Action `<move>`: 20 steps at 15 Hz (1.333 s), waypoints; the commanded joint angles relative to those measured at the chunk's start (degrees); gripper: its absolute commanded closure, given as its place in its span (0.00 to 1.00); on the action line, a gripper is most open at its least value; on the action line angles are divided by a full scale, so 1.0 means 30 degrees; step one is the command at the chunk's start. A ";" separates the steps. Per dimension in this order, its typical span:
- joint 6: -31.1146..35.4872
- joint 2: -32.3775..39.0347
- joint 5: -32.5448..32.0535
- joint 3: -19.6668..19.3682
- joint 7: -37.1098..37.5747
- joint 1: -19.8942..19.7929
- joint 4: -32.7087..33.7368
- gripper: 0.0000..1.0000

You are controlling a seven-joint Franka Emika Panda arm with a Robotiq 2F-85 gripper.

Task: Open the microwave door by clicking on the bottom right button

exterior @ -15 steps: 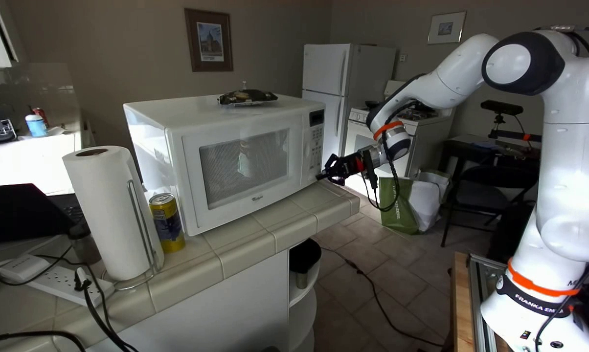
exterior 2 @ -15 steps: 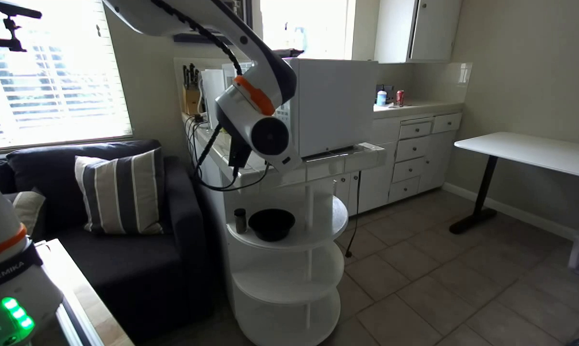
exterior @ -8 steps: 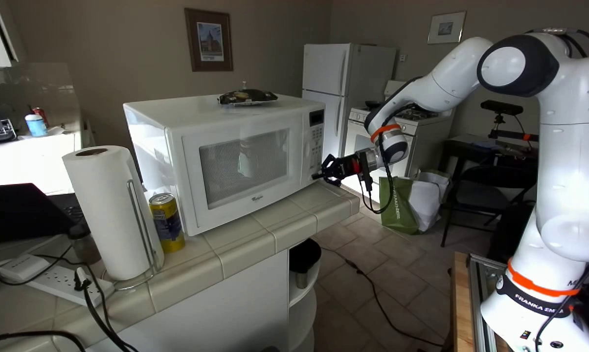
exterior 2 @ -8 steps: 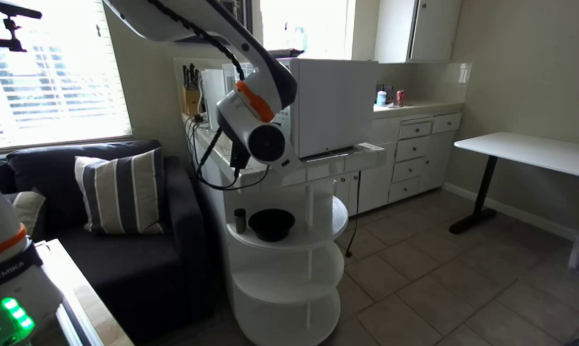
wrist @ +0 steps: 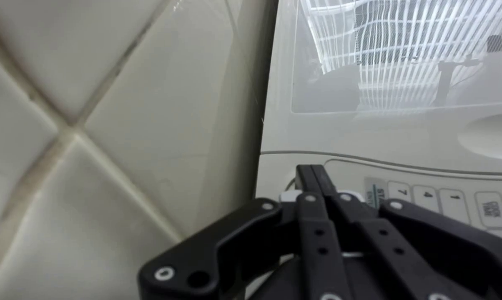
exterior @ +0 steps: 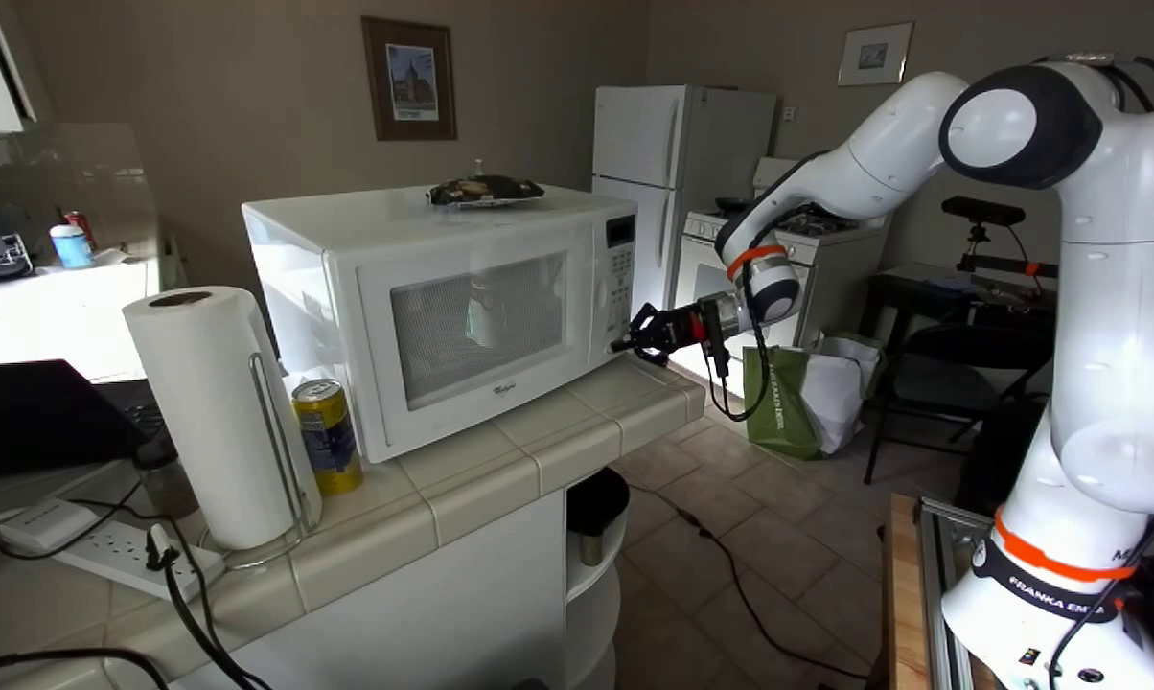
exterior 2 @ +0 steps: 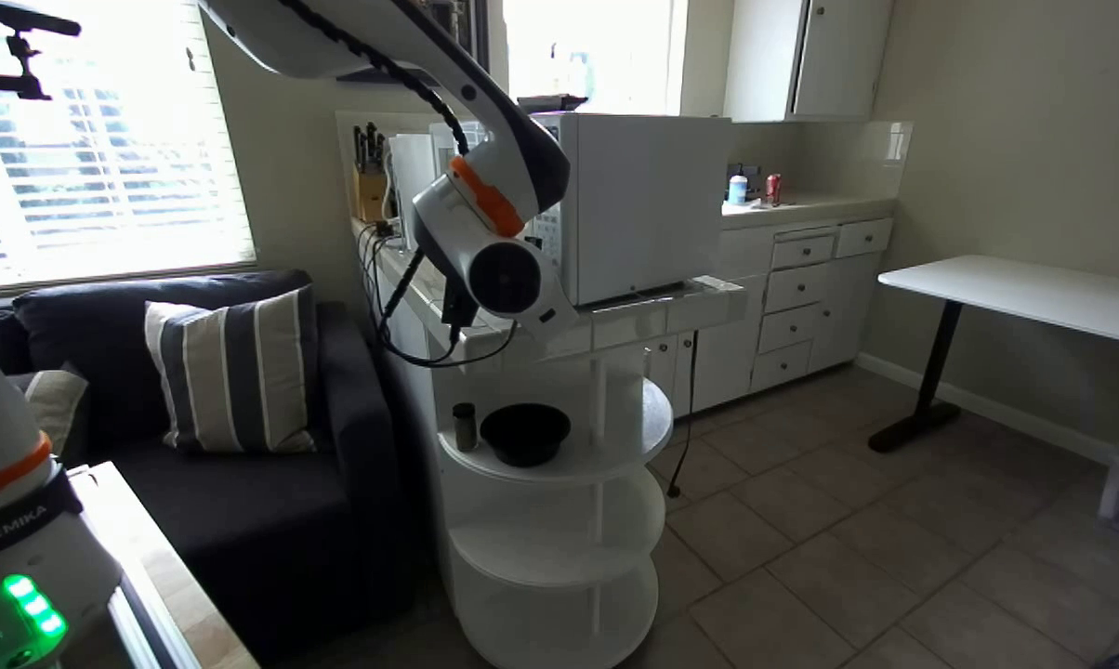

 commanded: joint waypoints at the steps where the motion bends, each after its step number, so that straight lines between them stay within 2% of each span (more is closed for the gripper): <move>1: 0.1836 -0.0171 0.0712 0.0004 -0.0289 0.0245 -0.0204 1.00; 6: 0.2277 -0.0677 0.0003 -0.0035 0.0133 0.0264 -0.0553 1.00; 11: 0.1339 -0.0901 -0.1501 -0.0297 0.0905 -0.0157 -0.0754 1.00; 15: 0.1034 -0.0716 -0.1615 -0.0270 0.0915 -0.0363 -0.0582 1.00; 20: -0.0370 -0.0634 -0.1742 -0.0154 0.0943 -0.0411 -0.0471 1.00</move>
